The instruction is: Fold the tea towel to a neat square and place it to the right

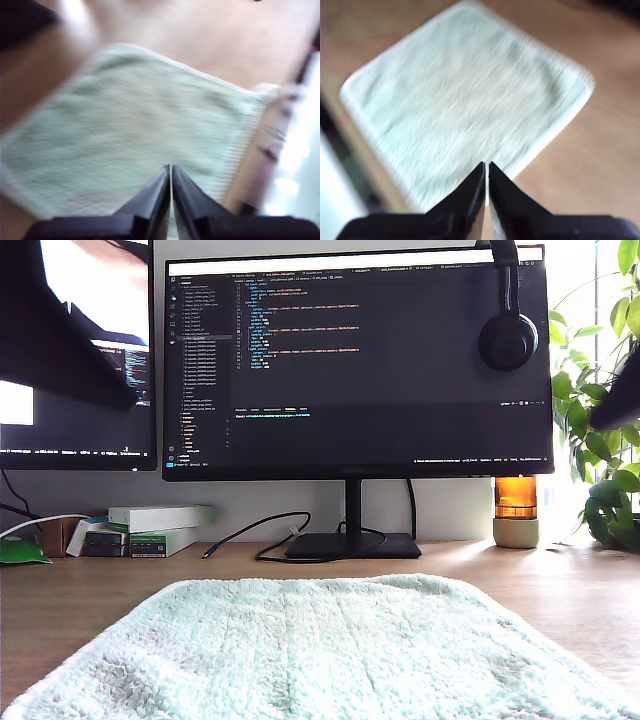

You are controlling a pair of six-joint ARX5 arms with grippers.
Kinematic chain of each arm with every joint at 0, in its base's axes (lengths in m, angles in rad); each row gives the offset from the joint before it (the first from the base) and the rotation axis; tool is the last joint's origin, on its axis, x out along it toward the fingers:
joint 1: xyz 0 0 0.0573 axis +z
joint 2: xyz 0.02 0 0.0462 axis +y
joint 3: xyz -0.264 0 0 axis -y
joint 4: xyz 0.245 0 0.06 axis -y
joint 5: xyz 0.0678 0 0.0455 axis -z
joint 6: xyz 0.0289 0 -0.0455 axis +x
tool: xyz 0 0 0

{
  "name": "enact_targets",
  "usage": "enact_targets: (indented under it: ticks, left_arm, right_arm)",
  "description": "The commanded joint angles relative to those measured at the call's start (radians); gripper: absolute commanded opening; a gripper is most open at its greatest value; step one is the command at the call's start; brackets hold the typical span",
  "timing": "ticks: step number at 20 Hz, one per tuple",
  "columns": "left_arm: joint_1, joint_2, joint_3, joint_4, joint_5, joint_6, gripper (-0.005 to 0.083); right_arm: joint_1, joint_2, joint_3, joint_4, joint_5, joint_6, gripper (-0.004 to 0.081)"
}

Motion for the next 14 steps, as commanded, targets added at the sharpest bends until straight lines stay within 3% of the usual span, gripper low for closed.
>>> enact_targets:
  ticks: [1,4,6,9,14]
  left_arm:
    - [-0.064,0.001,-0.025,-0.083,-0.008,-0.006,-0.0021]
    - [-0.146,0.016,-0.025,-0.153,-0.037,0.105,-0.0013]
    - [-0.157,0.029,-0.025,-0.148,-0.065,0.184,0.0059]
    - [-0.157,0.064,-0.025,-0.153,-0.097,0.288,0.0304]
    - [-0.157,0.204,-0.025,-0.178,-0.175,0.455,0.033]
  right_arm:
    - [0.04,-0.013,-0.018,-0.034,-0.01,-0.054,-0.0012]
    - [0.112,0.011,-0.018,-0.042,-0.029,-0.13,-0.0012]
    - [0.149,0.048,-0.018,-0.04,-0.028,-0.217,0.0012]
    - [0.2,0.127,-0.018,-0.028,-0.014,-0.322,0.0232]
    - [0.28,0.213,-0.018,0.029,0.135,-0.424,0.0267]
